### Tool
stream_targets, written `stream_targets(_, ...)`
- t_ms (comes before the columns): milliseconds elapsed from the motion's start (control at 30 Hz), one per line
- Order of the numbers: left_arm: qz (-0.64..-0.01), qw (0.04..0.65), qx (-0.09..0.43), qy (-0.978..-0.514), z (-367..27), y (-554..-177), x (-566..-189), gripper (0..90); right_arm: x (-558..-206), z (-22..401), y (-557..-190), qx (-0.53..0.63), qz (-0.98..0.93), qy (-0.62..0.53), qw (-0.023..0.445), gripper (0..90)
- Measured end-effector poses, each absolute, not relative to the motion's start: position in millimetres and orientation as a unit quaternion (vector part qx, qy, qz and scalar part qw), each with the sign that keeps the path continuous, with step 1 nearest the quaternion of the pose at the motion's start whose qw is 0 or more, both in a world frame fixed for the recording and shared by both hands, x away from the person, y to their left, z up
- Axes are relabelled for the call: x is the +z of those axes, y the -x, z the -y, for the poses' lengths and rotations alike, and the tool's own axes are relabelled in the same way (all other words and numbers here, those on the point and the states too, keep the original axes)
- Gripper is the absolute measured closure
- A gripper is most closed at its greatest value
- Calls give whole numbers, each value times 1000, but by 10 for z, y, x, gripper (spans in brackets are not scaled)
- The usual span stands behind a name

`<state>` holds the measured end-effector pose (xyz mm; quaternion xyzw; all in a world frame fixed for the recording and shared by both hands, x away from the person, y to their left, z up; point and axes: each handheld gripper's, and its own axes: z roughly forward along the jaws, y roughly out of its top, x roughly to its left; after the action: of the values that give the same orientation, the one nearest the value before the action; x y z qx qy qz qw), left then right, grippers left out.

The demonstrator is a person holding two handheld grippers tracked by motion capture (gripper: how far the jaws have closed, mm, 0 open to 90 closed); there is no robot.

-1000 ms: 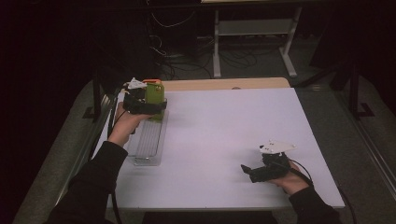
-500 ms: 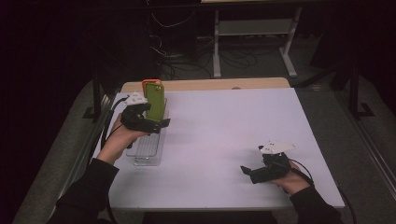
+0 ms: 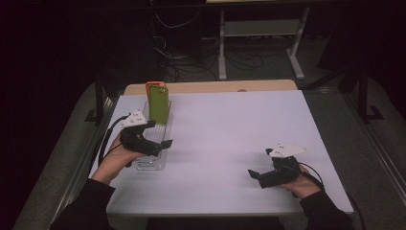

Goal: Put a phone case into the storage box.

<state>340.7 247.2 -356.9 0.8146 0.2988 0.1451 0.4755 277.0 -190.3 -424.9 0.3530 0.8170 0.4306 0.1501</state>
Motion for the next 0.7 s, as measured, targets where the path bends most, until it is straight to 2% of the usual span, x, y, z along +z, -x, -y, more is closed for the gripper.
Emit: stream_targets(700, -288, 473, 144, -820, -2561, -3071, -3844, 0, -4250, 1903, -2776, 431, -820, -346, 148, 0)
